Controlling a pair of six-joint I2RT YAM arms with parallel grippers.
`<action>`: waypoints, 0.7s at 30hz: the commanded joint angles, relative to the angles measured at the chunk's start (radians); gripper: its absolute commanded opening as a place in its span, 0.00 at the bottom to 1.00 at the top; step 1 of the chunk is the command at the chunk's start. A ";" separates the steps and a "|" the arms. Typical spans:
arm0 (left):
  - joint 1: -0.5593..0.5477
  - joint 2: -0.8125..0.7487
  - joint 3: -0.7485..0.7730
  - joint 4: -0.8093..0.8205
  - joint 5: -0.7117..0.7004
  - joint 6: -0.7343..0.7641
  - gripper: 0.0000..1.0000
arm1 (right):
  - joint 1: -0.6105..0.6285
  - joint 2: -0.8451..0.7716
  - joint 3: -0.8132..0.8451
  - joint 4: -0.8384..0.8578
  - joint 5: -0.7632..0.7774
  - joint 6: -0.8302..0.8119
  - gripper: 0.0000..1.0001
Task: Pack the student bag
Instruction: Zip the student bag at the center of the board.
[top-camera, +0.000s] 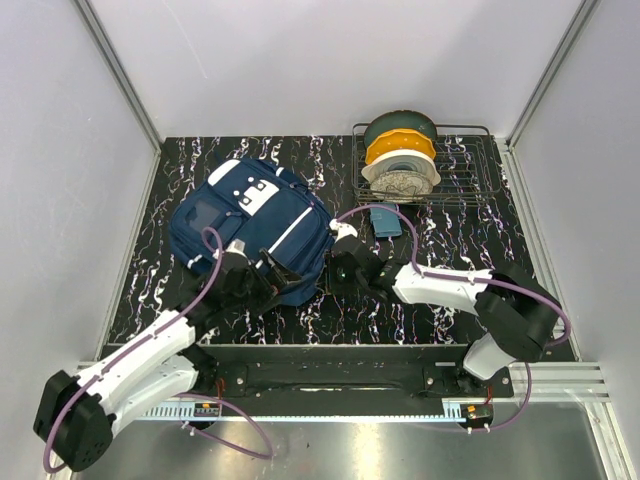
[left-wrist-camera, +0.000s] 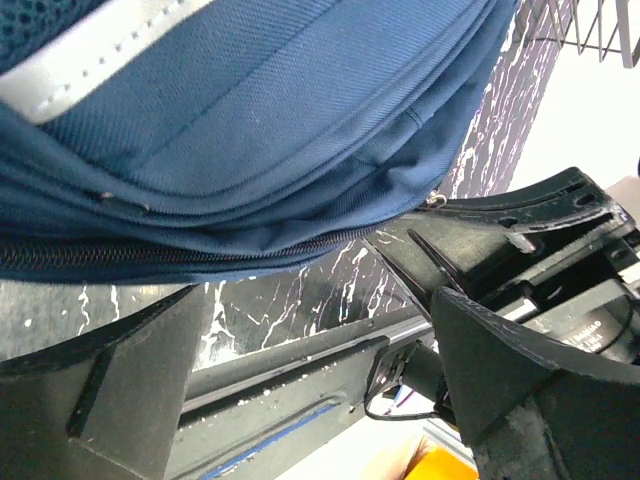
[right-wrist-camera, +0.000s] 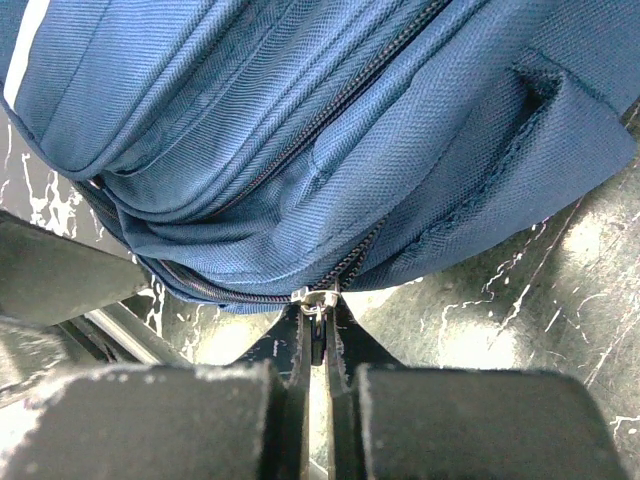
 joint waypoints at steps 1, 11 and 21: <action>-0.017 -0.067 0.134 -0.225 -0.098 -0.026 0.99 | 0.016 -0.066 0.007 0.068 0.011 0.013 0.00; -0.042 -0.104 -0.057 -0.082 -0.102 -0.319 0.99 | 0.016 -0.078 0.010 0.079 0.012 0.033 0.00; -0.042 -0.009 -0.102 0.156 -0.194 -0.388 0.99 | 0.017 -0.083 0.018 0.042 0.015 0.021 0.00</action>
